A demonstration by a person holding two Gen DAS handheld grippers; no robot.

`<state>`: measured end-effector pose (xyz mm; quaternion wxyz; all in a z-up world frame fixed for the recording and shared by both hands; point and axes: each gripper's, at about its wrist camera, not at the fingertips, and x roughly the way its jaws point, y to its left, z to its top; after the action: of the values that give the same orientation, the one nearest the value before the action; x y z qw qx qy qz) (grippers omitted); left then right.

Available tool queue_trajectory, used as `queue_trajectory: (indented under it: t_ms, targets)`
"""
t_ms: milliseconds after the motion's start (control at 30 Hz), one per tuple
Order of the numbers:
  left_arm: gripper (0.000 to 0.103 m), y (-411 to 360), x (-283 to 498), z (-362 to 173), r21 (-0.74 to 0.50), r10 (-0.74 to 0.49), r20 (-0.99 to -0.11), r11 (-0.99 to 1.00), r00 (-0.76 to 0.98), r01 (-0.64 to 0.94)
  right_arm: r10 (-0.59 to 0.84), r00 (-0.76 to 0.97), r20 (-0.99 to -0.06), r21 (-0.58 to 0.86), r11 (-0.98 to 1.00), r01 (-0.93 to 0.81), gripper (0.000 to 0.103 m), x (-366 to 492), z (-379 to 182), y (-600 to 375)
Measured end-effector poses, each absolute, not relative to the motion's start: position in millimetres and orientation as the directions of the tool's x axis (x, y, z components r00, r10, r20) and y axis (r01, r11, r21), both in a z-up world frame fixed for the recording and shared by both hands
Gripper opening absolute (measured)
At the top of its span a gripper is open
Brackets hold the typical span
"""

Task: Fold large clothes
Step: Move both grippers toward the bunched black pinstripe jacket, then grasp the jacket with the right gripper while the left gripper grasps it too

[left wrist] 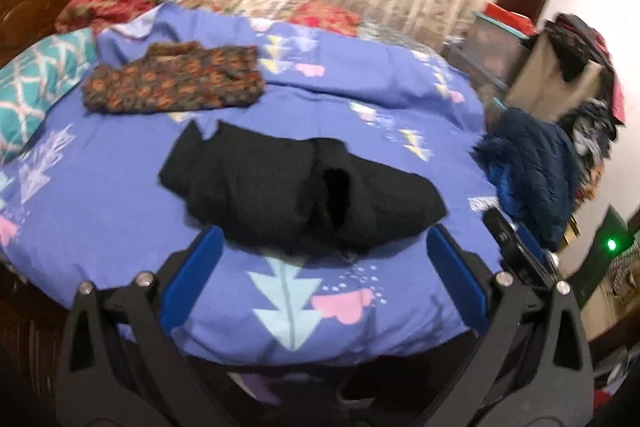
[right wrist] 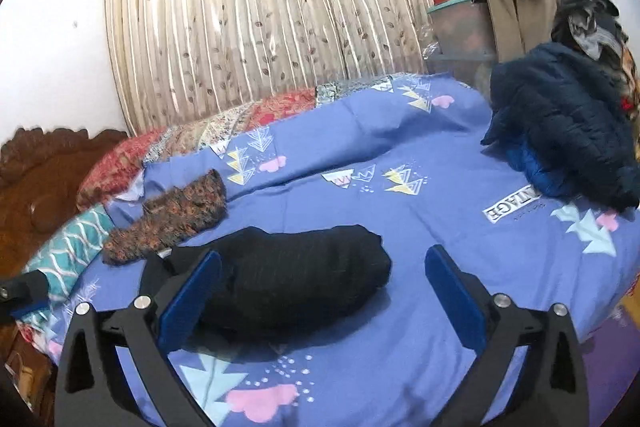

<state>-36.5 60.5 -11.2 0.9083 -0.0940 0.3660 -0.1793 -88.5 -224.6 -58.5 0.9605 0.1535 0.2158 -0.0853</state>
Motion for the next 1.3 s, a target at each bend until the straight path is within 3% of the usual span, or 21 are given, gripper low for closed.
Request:
queue_trajectory:
  t_ms: [133, 167, 267, 400, 533, 567, 633, 667, 833, 1200, 1233, 1300]
  targets:
    - [0.098, 71, -3, -22, -0.129, -0.245, -0.685, 0.968, 0.686, 0.216, -0.053, 0.867, -0.495, 0.204, 0.963, 0.176, 0.111, -77, -66, -214]
    - [0.098, 75, 5, -28, -0.037, -0.166, -0.685, 0.980, 0.709, 0.193, -0.029, 0.862, -0.505, 0.195, 0.970, 0.146, 0.111, -76, -68, -208]
    - [0.098, 90, 21, -42, 0.077, -0.049, -0.664, 0.988, 0.746, 0.134, 0.067, 0.824, -0.562, 0.160, 0.987, 0.029, 0.111, -59, -74, -183]
    - [0.098, 109, 36, -56, 0.084, -0.013, -0.682, 0.992, 0.731, 0.096, 0.106, 0.786, -0.609, 0.078, 0.994, -0.073, 0.111, -25, -87, -148]
    - [0.098, 103, 28, -64, 0.113, -0.034, -0.638, 0.984, 0.769, 0.137, 0.098, 0.769, -0.632, 0.004, 0.992, -0.123, 0.108, 12, -101, -127]
    - [0.098, 96, 27, -69, 0.142, -0.039, -0.622, 0.977, 0.782, 0.162, 0.109, 0.750, -0.653, -0.003, 0.989, -0.146, 0.102, 27, -106, -125]
    - [0.098, 82, 22, -76, 0.209, -0.054, -0.577, 0.955, 0.815, 0.211, 0.171, 0.696, -0.697, 0.068, 0.982, -0.174, 0.040, 57, -114, -135]
    - [0.098, 74, 17, -82, 0.258, -0.064, -0.549, 0.935, 0.834, 0.242, 0.178, 0.692, -0.699, 0.102, 0.983, -0.150, 0.032, 67, -114, -145]
    - [0.098, 32, 13, -107, 0.388, -0.136, -0.519, 0.843, 0.844, 0.374, 0.138, 0.766, -0.628, 0.165, 0.985, -0.043, 0.029, 75, -88, -190]
    - [0.098, -46, 35, -156, 0.581, -0.160, -0.478, 0.679, 0.864, 0.448, 0.106, 0.830, -0.548, 0.225, 0.974, 0.025, 0.028, 76, -46, -246]
    - [0.095, -46, 43, -153, 0.582, -0.164, -0.475, 0.678, 0.865, 0.448, 0.107, 0.835, -0.539, 0.224, 0.974, 0.019, 0.028, 75, -42, -246]
    - [0.062, -44, 63, -142, 0.590, -0.138, -0.457, 0.693, 0.879, 0.415, 0.119, 0.850, -0.513, 0.223, 0.975, -0.002, 0.028, 74, -28, -242]
